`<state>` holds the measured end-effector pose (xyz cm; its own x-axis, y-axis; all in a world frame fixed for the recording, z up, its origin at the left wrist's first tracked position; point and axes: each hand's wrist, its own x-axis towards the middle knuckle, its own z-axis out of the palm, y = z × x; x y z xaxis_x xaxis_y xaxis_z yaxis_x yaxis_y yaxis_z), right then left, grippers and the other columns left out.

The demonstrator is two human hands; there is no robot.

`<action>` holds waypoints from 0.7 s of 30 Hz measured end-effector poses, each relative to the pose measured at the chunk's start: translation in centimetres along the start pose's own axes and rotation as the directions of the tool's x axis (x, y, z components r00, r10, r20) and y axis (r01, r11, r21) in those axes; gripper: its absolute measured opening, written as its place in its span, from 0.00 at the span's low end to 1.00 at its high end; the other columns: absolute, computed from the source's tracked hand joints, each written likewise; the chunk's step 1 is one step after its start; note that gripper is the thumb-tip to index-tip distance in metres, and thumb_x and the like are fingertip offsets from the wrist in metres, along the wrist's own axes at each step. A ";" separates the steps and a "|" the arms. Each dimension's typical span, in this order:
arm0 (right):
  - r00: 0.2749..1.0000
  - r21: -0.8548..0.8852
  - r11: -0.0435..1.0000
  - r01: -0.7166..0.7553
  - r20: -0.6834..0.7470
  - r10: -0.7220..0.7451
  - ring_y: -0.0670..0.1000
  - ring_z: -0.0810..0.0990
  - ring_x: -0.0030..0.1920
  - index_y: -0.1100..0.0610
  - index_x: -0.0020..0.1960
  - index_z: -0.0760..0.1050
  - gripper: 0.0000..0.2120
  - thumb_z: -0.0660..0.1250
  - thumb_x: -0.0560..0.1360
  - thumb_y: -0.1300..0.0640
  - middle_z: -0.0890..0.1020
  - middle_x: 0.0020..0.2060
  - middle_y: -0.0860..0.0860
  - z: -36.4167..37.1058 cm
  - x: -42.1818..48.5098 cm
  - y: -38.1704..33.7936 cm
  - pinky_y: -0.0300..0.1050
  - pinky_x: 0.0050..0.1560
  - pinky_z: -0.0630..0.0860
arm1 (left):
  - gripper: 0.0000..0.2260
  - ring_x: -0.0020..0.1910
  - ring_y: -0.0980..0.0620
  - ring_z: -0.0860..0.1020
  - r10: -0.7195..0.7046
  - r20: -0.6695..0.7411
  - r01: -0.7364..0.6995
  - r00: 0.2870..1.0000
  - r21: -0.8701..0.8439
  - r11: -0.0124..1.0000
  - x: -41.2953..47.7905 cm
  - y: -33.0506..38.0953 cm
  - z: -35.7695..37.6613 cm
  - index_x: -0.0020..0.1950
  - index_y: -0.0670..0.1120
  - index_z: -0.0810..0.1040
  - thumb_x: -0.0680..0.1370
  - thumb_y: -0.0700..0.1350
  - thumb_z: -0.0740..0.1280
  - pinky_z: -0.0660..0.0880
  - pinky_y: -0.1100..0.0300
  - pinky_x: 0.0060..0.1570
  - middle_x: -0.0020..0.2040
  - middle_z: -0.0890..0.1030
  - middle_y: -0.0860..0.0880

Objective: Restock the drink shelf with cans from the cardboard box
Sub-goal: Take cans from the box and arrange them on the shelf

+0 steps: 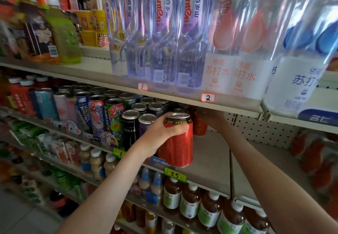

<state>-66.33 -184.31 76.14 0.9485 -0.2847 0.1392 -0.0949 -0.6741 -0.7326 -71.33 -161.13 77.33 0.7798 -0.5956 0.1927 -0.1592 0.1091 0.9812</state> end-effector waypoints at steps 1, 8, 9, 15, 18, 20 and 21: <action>0.999 0.148 0.989 0.028 0.028 -0.033 0.57 0.76 0.63 0.58 0.61 0.76 0.15 0.65 0.78 0.54 0.79 0.58 0.55 -0.6 -1.1 -1.0 0.49 0.63 0.71 | 0.26 0.50 0.47 0.81 -0.012 0.008 0.012 1.000 -0.018 1.000 0.1 -0.1 0.2 0.54 0.47 0.78 0.59 0.54 0.74 0.77 0.51 0.53 0.49 0.82 0.44; 0.849 0.511 0.853 0.108 0.399 -0.347 0.54 0.76 0.63 0.60 0.64 0.74 0.36 0.72 0.65 0.36 0.78 0.62 0.58 -4.7 -7.8 -3.5 0.48 0.65 0.72 | 0.44 0.47 0.42 0.81 -0.160 0.146 0.192 0.976 -0.244 0.951 1.0 -1.7 3.2 0.65 0.43 0.70 0.55 0.58 0.80 0.78 0.48 0.48 0.52 0.81 0.40; 0.827 0.488 0.868 0.087 0.451 -0.336 0.54 0.75 0.64 0.57 0.65 0.73 0.40 0.72 0.62 0.33 0.77 0.63 0.57 -5.1 -8.3 -3.5 0.48 0.65 0.72 | 0.47 0.49 0.42 0.81 -0.182 0.114 0.206 0.977 -0.251 0.946 1.3 -1.8 3.9 0.66 0.44 0.68 0.52 0.59 0.81 0.78 0.47 0.51 0.54 0.80 0.40; 0.900 0.291 0.957 0.008 0.415 -0.133 0.53 0.80 0.57 0.43 0.57 0.76 0.34 0.65 0.58 0.24 0.81 0.58 0.50 -5.5 -9.9 -2.2 0.53 0.52 0.80 | 0.43 0.56 0.52 0.76 0.021 -0.256 0.045 0.966 0.249 0.967 3.6 -2.1 7.8 0.63 0.49 0.55 0.60 0.54 0.79 0.75 0.54 0.56 0.58 0.73 0.50; 0.925 0.082 0.994 0.073 0.366 -0.098 0.52 0.82 0.51 0.44 0.55 0.73 0.25 0.67 0.65 0.30 0.81 0.51 0.46 -4.8 -10.2 -2.3 0.44 0.42 0.82 | 0.37 0.45 0.54 0.77 0.135 -0.260 -0.003 0.956 0.452 0.892 3.6 -2.8 9.1 0.58 0.48 0.56 0.62 0.51 0.78 0.72 0.62 0.40 0.47 0.74 0.55; 0.952 -0.065 0.988 0.143 0.282 -0.119 0.44 0.80 0.43 0.41 0.43 0.72 0.10 0.68 0.71 0.36 0.79 0.41 0.40 -4.6 -10.5 -2.2 0.30 0.39 0.77 | 0.38 0.46 0.53 0.77 0.162 -0.250 -0.031 0.955 0.456 0.889 3.8 -3.8 9.7 0.58 0.47 0.56 0.61 0.49 0.80 0.73 0.61 0.42 0.44 0.71 0.58; 0.962 -0.135 0.978 0.162 0.244 -0.125 0.41 0.78 0.40 0.40 0.39 0.70 0.10 0.67 0.72 0.38 0.77 0.37 0.38 -4.7 -10.5 -2.1 0.26 0.35 0.72 | 0.40 0.48 0.52 0.77 0.146 -0.231 -0.036 0.962 0.422 0.906 4.0 -4.3 9.7 0.59 0.48 0.55 0.60 0.49 0.80 0.74 0.58 0.48 0.46 0.71 0.58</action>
<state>-77.55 -183.09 79.32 0.9977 -0.0232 0.0632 0.0197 -0.7968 -0.6039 -73.39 -171.65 73.76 0.8668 -0.3728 0.3312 -0.4280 -0.2151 0.8778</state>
